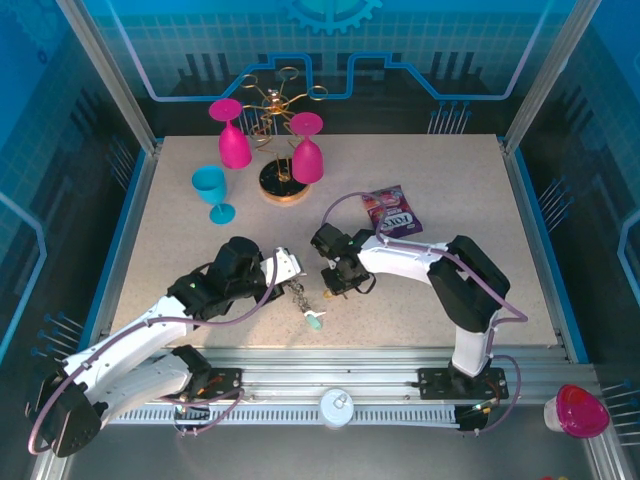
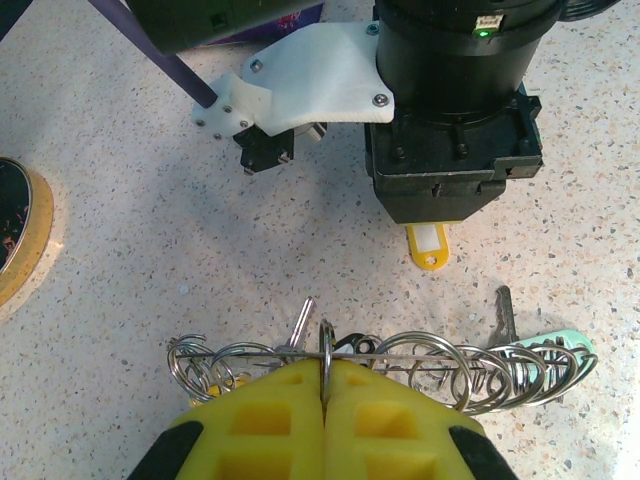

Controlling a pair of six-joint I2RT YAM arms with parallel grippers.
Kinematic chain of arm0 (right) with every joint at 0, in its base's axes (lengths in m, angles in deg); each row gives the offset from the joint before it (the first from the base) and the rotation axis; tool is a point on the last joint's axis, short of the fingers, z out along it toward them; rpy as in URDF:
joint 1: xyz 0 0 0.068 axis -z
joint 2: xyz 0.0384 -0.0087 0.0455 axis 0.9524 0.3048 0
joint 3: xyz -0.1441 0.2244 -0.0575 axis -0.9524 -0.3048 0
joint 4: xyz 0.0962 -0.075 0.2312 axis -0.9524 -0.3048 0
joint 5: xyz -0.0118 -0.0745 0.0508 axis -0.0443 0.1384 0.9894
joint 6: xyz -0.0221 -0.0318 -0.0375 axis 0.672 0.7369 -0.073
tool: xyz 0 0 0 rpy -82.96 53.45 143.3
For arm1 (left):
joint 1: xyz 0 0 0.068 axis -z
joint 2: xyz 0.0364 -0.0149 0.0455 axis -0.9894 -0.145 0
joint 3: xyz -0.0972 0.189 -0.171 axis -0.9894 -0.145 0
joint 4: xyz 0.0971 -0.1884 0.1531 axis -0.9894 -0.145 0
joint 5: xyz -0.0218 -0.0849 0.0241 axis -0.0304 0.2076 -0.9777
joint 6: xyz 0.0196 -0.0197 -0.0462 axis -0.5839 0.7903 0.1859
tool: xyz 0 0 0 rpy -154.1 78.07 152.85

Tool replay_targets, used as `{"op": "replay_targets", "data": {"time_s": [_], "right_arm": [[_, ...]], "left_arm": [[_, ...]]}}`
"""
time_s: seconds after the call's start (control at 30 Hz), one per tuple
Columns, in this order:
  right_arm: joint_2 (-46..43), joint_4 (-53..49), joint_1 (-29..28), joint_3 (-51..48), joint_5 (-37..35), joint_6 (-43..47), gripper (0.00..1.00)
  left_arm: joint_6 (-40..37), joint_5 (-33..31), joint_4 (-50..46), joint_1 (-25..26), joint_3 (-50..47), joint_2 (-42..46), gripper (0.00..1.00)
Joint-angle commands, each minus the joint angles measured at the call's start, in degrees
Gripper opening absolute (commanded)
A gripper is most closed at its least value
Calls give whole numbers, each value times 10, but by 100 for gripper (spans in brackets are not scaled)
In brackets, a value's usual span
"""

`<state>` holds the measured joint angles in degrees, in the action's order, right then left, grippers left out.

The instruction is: Put the keys on the keyring

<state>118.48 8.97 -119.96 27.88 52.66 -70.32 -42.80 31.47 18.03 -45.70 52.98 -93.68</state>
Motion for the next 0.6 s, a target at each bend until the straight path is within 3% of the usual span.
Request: {"op": "replay_targets", "data": {"time_s": [0.0, 0.4, 0.57], "right_arm": [[12, -18, -11, 18, -10, 2, 22], [22, -18, -13, 24, -3, 2, 10], [22, -21, -14, 26, -6, 1, 11]], "left_arm": [[-5, 15, 21, 1, -7, 3, 0], [-8, 20, 23, 2, -10, 4, 0], [-9, 21, 23, 2, -10, 5, 0]]}}
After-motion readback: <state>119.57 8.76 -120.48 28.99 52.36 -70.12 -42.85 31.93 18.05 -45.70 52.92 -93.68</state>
